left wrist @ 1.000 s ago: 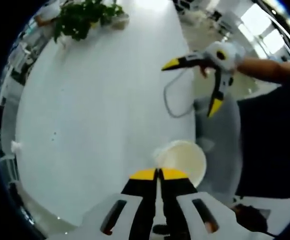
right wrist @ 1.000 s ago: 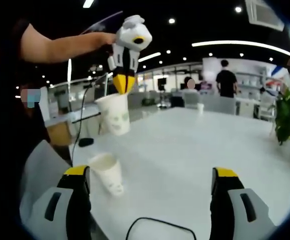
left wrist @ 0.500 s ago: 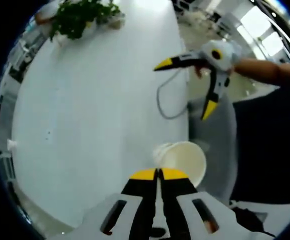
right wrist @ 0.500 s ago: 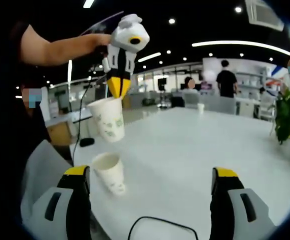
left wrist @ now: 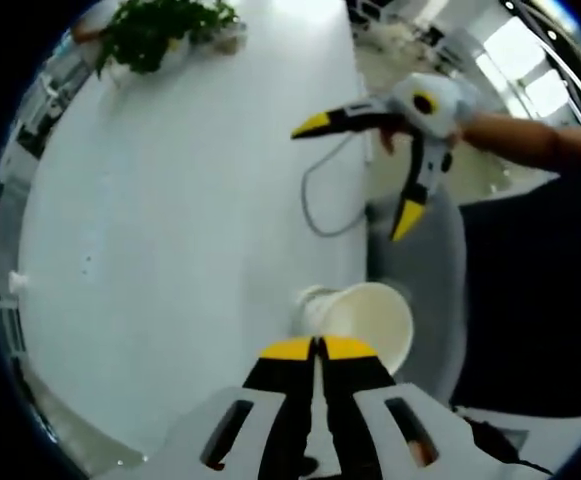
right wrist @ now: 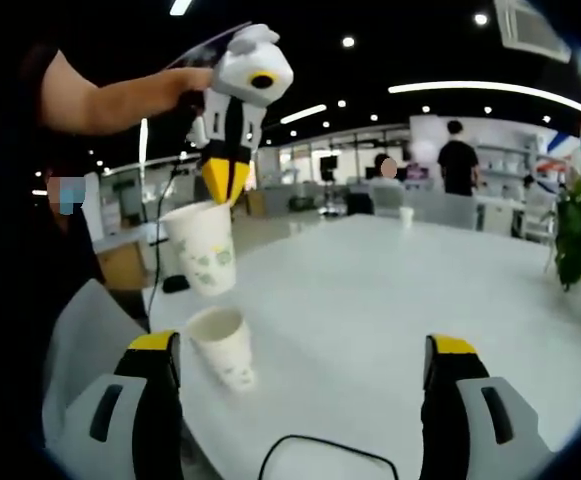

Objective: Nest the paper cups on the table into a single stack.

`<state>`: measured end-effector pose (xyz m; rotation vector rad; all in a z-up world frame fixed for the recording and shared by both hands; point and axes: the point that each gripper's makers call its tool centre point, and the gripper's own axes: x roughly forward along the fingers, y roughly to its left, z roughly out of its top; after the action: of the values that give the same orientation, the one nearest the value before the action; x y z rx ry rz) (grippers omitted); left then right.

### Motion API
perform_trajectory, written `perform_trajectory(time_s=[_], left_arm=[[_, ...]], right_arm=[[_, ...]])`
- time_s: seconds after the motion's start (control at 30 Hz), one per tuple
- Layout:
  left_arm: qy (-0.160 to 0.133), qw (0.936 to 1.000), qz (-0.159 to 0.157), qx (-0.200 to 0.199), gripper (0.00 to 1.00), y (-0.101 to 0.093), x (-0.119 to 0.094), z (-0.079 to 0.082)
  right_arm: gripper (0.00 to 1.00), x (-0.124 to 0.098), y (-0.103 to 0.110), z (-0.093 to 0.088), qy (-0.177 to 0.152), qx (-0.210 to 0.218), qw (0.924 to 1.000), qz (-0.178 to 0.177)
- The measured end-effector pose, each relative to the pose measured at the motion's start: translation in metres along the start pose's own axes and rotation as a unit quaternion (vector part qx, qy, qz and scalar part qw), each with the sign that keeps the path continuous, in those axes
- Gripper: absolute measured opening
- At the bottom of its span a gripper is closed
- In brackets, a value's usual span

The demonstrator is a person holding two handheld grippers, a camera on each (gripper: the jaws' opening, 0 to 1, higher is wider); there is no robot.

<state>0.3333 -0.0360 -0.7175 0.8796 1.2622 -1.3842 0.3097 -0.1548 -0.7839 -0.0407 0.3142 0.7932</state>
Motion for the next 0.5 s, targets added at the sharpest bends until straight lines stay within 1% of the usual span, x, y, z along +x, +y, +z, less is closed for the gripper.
perform_trajectory(time_s=[0.2,0.5], left_arm=[[-0.001,1.0,-0.004,-0.005,0.0,-0.0031,0.0014,-0.0005],[-0.001,0.9999,-0.008,-0.007,0.0,-0.0037,0.0066,-0.002]], right_arm=[[1.0,0.0005,-0.0008,0.0021,0.0,0.0,1.0,0.001],[1.0,0.0024,-0.0009,-0.0016,0.005,0.001,1.0,0.003]])
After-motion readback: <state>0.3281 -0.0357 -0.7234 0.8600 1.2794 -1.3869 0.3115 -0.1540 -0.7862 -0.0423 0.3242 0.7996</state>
